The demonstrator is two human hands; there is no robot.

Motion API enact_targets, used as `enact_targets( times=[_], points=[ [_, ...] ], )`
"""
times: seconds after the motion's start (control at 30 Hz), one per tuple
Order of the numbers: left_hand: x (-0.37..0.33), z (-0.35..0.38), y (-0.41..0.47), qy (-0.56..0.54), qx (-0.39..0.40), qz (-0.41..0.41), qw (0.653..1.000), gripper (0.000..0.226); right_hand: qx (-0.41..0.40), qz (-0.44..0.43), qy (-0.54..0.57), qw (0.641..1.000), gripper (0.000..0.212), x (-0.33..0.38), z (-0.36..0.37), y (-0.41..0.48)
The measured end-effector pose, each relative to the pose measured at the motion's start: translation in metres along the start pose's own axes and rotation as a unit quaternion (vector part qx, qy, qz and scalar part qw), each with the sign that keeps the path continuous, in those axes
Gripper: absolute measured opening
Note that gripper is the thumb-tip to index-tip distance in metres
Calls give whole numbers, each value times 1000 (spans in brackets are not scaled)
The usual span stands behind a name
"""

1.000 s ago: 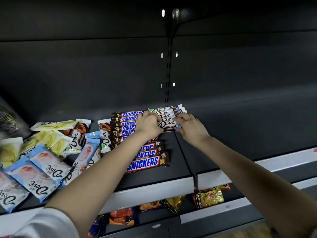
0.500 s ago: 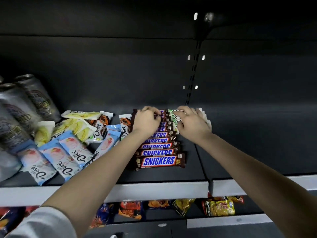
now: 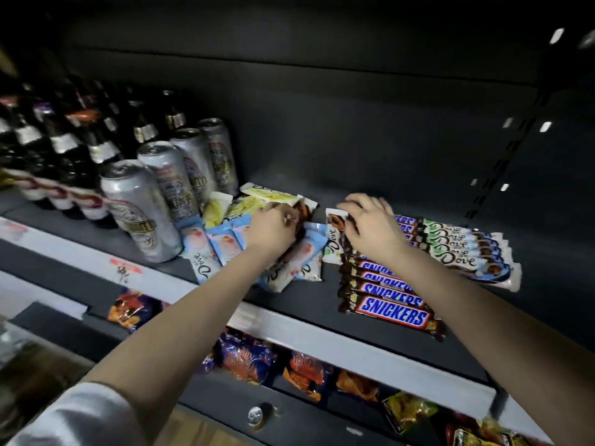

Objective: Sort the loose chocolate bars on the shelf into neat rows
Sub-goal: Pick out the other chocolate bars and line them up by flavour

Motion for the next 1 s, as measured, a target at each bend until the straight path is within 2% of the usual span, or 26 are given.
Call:
enact_targets(
  times=[0.27, 0.4, 0.6, 0.8, 1.0],
  points=[
    [73, -53, -14, 9, -19, -89, 996, 27, 20, -86, 31, 996, 37, 73, 23, 42],
    [89, -67, -19, 33, -29, -88, 995, 30, 44, -109, 38, 992, 39, 98, 36, 54],
    [105, -79, -25, 9, -38, -106, 994, 37, 90, -130, 36, 987, 41, 119, 54, 63],
    [110, -71, -28, 40, -24, -96, 994, 32, 201, -150, 99, 963, 60, 146, 84, 45],
    [114, -65, -25, 51, -25, -100, 993, 33, 199, -127, 171, 957, 61, 150, 89, 44]
  ],
)
Point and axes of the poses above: each hand's wrist, its own y-axis towards the middle knuckle, its own z-axis out of the palm, x = y × z, the point moved 10 cm from there along y, towards the middle knuckle, and after that the axes turned 3 degrees about -z, right-handed, at the moved point
